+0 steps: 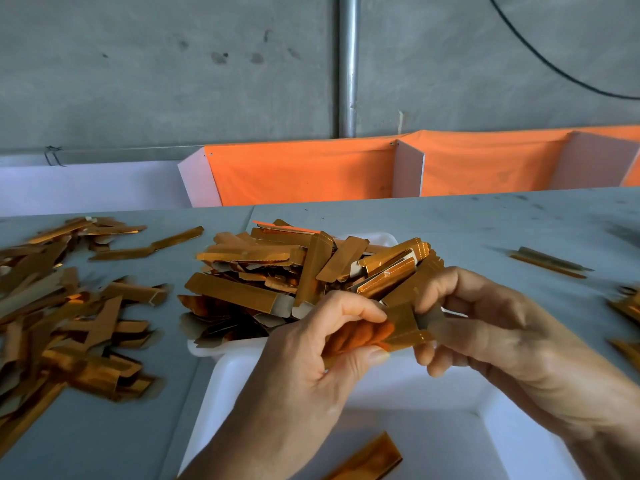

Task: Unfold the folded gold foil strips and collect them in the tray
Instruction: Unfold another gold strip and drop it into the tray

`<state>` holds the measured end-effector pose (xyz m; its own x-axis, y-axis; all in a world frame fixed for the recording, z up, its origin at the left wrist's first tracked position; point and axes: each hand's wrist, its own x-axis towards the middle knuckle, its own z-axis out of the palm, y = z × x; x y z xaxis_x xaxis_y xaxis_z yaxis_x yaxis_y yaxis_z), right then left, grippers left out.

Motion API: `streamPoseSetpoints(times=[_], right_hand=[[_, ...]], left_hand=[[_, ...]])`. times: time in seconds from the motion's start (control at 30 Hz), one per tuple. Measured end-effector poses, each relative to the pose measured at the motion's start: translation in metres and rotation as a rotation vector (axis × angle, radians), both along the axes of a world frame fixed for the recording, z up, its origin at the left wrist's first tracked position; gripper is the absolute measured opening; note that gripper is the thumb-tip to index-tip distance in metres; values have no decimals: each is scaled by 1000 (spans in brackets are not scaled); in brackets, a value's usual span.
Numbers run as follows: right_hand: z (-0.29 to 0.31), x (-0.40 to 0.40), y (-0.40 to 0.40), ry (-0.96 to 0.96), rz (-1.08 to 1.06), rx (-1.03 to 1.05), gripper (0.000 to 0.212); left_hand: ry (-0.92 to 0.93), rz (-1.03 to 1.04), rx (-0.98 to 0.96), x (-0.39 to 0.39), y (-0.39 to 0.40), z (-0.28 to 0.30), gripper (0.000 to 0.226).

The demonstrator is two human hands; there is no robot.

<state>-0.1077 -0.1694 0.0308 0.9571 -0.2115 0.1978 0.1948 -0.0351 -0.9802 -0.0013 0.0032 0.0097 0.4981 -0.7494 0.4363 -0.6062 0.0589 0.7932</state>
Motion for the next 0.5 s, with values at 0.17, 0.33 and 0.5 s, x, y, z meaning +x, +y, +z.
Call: streamPoseSetpoints(times=[0.17,0.33,0.5], right_hand=[[0,2,6,-34,-35,-34,5],[-6,5,9,-32,-117,-79,6],[-7,4,2,5,70,247,20]], left_hand=[[11,-12,-6,0,1,0,24],[-51,22,13,-1,1,-1,24],[-62,32,10,-1,1,0,23]])
